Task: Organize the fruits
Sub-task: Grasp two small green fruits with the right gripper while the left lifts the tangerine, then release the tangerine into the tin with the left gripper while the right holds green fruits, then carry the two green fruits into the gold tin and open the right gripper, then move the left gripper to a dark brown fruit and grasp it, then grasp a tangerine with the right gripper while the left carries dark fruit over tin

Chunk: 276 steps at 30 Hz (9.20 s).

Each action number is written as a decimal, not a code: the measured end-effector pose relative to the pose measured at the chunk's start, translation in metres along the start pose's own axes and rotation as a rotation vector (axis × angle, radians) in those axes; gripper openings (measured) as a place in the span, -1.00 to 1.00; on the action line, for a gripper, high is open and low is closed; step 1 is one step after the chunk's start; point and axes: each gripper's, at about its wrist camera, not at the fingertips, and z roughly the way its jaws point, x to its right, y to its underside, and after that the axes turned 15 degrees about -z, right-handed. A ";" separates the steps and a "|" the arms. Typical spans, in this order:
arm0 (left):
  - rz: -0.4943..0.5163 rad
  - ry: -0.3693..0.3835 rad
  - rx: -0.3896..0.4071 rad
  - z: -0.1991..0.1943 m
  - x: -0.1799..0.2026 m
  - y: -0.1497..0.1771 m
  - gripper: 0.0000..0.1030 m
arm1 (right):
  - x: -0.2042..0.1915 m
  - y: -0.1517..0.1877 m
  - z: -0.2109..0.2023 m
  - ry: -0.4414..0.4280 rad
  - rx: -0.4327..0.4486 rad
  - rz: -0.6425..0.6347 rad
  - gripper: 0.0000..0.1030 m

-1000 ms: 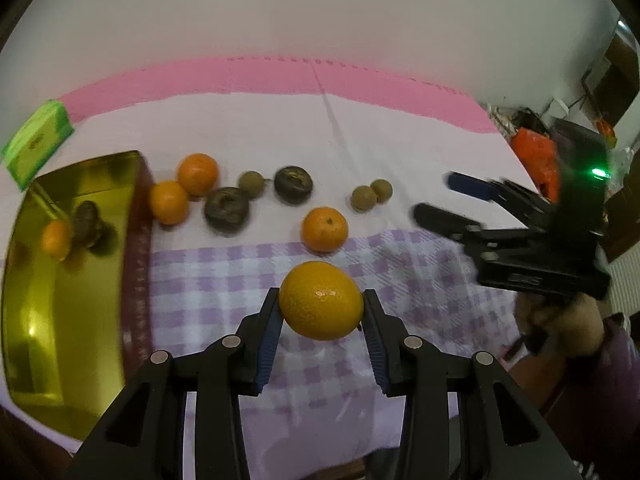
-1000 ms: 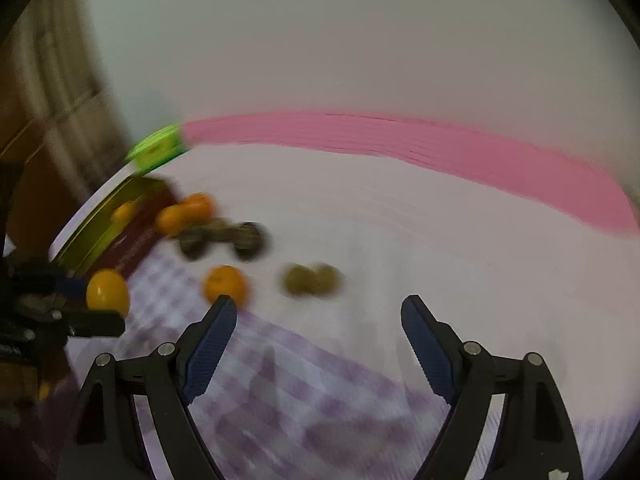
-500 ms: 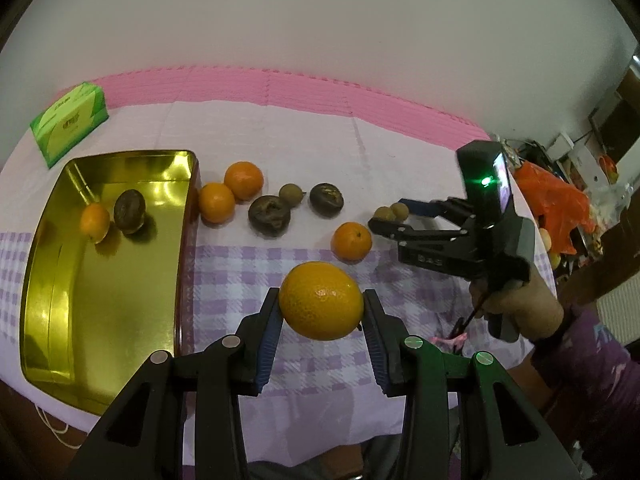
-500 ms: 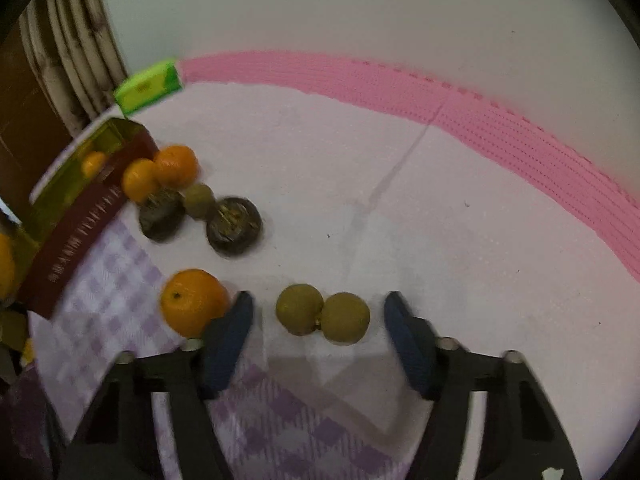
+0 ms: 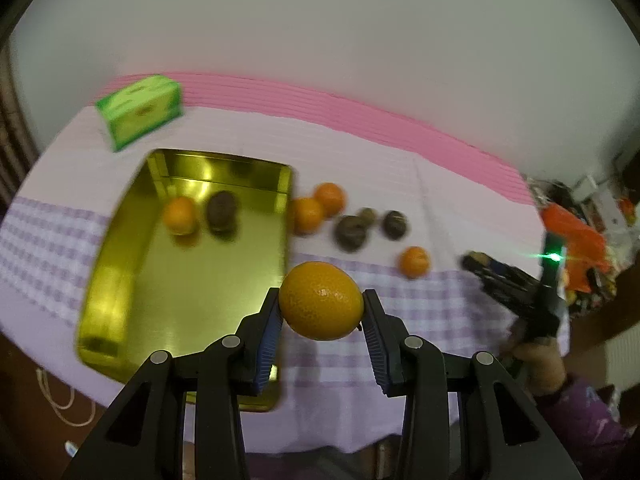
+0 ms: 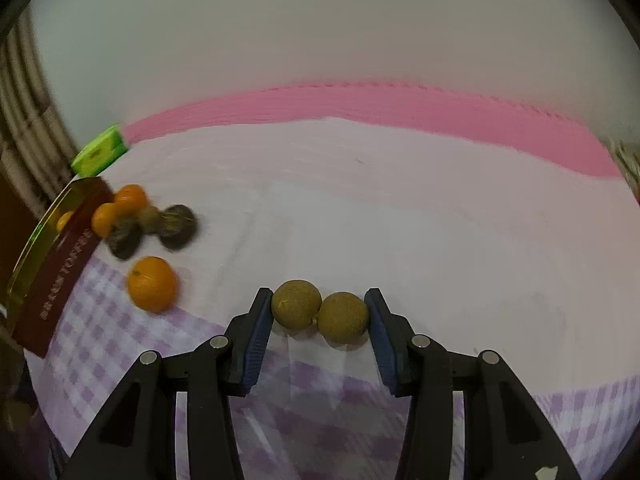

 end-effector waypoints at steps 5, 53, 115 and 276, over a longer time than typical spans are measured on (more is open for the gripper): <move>-0.021 -0.066 0.034 -0.001 -0.029 -0.011 -0.21 | 0.002 0.002 -0.002 0.025 0.009 -0.001 -0.15; -0.034 -0.258 0.074 0.040 -0.075 -0.022 -0.18 | -0.006 -0.001 0.002 0.069 -0.016 -0.043 -0.14; -0.297 -0.328 0.212 -0.046 -0.128 -0.042 0.91 | -0.322 -0.101 -0.008 -0.440 -0.014 -0.525 -0.14; -0.025 -0.002 -0.070 -0.004 -0.019 -0.031 -0.16 | -0.235 -0.148 0.080 -0.421 -0.085 -1.327 0.11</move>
